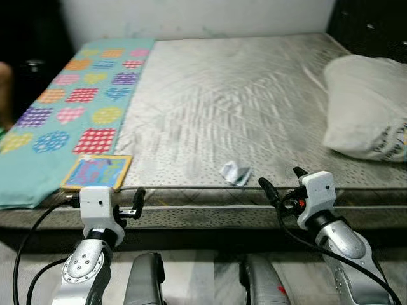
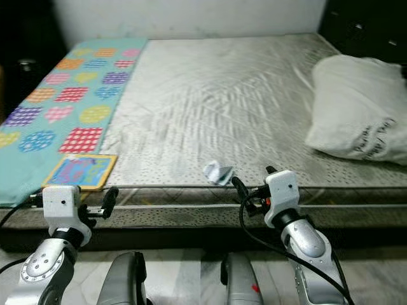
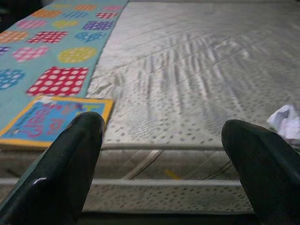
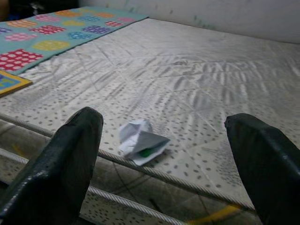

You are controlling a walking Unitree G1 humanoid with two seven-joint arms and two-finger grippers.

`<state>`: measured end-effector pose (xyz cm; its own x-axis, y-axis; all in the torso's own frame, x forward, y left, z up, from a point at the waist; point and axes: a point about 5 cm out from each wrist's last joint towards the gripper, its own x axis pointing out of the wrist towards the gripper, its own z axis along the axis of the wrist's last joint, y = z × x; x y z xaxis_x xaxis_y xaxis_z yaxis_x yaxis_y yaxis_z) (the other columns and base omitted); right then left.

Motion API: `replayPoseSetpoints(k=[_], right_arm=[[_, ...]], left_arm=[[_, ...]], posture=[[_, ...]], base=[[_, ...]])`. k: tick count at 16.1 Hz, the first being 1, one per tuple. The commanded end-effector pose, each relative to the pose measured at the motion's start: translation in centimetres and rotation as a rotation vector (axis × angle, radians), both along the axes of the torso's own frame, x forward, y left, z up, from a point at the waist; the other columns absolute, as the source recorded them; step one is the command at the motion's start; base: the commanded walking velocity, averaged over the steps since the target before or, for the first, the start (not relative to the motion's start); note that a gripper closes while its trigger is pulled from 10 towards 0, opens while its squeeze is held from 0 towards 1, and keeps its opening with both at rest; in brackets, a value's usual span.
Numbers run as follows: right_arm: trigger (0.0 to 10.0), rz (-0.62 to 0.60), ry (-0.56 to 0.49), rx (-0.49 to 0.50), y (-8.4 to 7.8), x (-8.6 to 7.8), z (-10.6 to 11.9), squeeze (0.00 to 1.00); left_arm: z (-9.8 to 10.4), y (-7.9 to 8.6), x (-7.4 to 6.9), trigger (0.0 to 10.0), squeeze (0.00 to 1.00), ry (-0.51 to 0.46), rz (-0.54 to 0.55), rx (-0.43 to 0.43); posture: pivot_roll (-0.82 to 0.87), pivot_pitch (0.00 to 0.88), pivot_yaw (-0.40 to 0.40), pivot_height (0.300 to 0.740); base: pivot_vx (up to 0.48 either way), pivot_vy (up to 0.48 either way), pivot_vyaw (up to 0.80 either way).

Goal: Clean up the room

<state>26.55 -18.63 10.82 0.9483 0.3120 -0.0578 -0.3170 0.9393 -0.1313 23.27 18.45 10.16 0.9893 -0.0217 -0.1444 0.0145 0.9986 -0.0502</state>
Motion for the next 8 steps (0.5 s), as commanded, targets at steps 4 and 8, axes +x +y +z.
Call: replayPoseSetpoints(k=[4, 8], right_arm=[[10.0, 0.018, -0.015, -0.013, 0.25, 0.00, 0.13, 0.00], [10.0, 0.012, -0.018, -0.012, 0.24, 0.16, 0.06, 0.00]], left_arm=[[0.59, -0.13, 0.06, 10.0, 0.00, -0.027, -0.024, -0.005], [0.59, -0.19, 0.04, 10.0, 0.00, -0.026, -0.033, -0.010]], posture=[[-0.21, 0.076, 0.040, 0.594], [-0.21, 0.074, 0.041, 0.594]], base=[[0.064, 0.000, 0.00], [0.251, 0.000, 0.00]])
